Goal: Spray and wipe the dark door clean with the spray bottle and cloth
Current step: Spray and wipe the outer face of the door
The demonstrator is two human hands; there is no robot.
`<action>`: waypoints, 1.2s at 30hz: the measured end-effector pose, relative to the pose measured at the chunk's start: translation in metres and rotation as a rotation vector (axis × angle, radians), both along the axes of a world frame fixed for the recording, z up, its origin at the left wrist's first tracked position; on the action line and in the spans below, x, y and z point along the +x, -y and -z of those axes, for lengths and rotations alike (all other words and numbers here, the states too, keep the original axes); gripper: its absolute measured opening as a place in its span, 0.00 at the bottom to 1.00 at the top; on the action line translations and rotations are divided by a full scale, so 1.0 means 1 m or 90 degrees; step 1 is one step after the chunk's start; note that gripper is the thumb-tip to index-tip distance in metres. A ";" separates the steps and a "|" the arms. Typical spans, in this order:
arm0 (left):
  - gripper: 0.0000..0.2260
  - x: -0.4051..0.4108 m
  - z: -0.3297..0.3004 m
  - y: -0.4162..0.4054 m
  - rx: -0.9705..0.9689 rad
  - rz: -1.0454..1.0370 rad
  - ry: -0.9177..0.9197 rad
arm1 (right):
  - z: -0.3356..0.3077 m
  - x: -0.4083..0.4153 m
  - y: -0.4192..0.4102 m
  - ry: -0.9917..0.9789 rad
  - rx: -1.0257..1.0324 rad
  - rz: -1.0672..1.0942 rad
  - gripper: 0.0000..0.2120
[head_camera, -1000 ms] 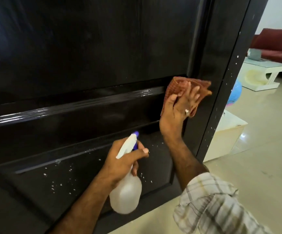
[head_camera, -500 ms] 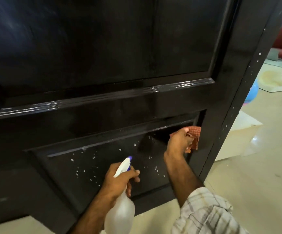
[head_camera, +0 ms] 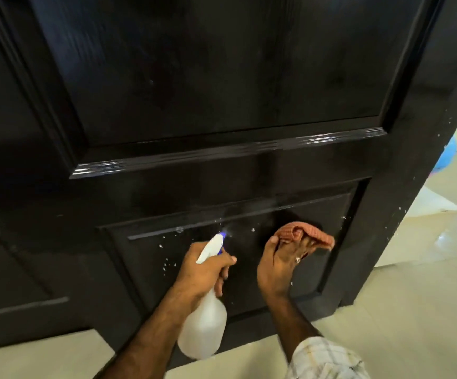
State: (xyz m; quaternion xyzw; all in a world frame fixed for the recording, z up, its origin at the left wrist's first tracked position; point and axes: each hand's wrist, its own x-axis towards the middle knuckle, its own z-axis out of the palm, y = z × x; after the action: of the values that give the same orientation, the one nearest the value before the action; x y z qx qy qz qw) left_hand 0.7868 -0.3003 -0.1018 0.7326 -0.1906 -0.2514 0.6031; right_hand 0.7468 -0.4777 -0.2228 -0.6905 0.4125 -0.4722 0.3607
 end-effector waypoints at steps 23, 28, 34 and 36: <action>0.09 0.020 -0.004 -0.077 -0.130 -0.015 0.003 | -0.057 -0.008 0.046 0.006 -0.231 0.090 0.32; 0.11 0.020 -0.009 -0.071 -0.125 -0.041 0.016 | -0.071 0.030 -0.048 0.011 -0.295 0.009 0.35; 0.03 0.014 -0.017 -0.067 -0.113 -0.062 0.051 | -0.035 -0.035 0.028 -0.184 -0.801 -0.245 0.27; 0.03 0.007 -0.017 -0.069 -0.100 -0.095 0.052 | -0.041 -0.045 0.070 -0.129 -0.689 -0.142 0.28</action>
State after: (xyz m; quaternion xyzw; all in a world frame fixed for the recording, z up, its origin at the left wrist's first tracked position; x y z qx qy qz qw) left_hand 0.7933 -0.2316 -0.0850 0.7049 -0.1791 -0.1598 0.6674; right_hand 0.7017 -0.5475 -0.1817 -0.8584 0.0684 -0.5068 -0.0389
